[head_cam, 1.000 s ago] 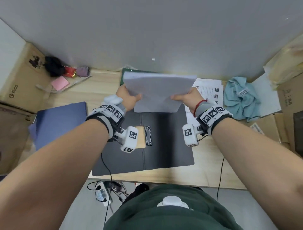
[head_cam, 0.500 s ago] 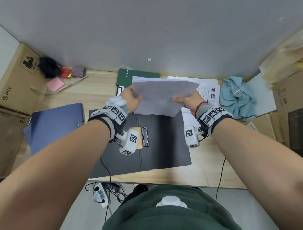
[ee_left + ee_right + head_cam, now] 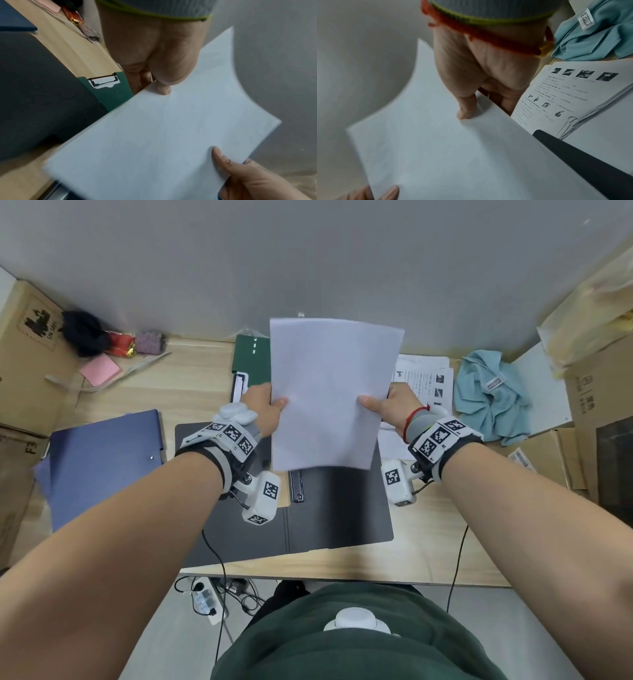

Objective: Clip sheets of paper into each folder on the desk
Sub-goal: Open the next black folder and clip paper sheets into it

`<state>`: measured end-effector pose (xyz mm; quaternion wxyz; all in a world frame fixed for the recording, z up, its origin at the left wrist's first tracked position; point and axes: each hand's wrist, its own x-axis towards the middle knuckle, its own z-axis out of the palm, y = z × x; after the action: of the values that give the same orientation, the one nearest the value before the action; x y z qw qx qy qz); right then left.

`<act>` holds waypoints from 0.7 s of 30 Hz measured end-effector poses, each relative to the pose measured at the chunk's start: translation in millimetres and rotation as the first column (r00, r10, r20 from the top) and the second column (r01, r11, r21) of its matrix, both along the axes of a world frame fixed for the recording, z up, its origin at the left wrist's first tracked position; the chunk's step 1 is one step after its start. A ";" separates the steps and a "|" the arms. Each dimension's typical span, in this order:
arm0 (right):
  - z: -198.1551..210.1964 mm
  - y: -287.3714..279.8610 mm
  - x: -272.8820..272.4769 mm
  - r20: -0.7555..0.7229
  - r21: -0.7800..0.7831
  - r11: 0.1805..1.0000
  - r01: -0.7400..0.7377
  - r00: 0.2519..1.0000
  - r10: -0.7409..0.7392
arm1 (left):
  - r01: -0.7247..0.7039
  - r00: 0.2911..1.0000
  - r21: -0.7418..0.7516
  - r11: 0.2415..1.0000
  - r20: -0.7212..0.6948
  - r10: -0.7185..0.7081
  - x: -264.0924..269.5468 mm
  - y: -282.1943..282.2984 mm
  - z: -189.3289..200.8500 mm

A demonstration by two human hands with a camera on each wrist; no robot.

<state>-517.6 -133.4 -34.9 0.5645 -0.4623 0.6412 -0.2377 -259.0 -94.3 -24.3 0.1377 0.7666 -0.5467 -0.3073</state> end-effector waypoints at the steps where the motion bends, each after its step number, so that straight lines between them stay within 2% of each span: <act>1: 2.1 0.9 -0.4 0.023 0.016 1.000 -0.008 1.000 0.007 | -0.002 1.000 0.008 1.000 0.000 0.002 0.7 -1.4 -0.9; 4: 0.9 7.3 -2.3 0.118 0.139 0.990 -0.032 0.993 0.015 | -0.050 0.998 0.062 0.997 -0.033 0.052 -4.1 -1.9 -3.2; 7: -13.3 17.3 -8.5 0.146 0.255 0.963 -0.086 0.988 0.050 | -0.090 0.993 0.095 0.991 -0.070 0.097 -7.7 6.1 -10.9; 9: -28.0 23.3 -12.8 0.033 0.295 0.948 -0.121 0.993 0.116 | -0.099 0.987 0.151 0.984 -0.112 0.116 -7.7 15.0 -23.5; 12: -49.1 31.0 -21.4 -0.254 0.308 0.935 -0.173 0.933 0.256 | -0.123 0.971 0.249 0.961 -0.172 0.168 -7.0 32.0 -49.6; 14: -61.3 36.7 -30.1 -0.292 0.310 0.939 -0.151 0.924 0.245 | -0.181 0.946 0.293 0.939 -0.210 0.248 -7.0 44.9 -60.4; 18: -89.7 52.0 -49.6 -0.338 0.371 0.921 -0.122 0.905 0.256 | -0.205 0.940 0.425 0.882 -0.166 0.299 -11.6 71.5 -94.5; 21: -99.0 56.9 -55.6 -0.385 0.392 0.912 -0.118 0.880 0.279 | -0.156 0.971 0.469 0.869 -0.090 0.223 -22.6 83.2 -111.3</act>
<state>-573.2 -76.5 -133.8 0.5038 -0.4574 0.7310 0.0517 -281.6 -11.2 -135.6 0.0208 0.8037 -0.3693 -0.4662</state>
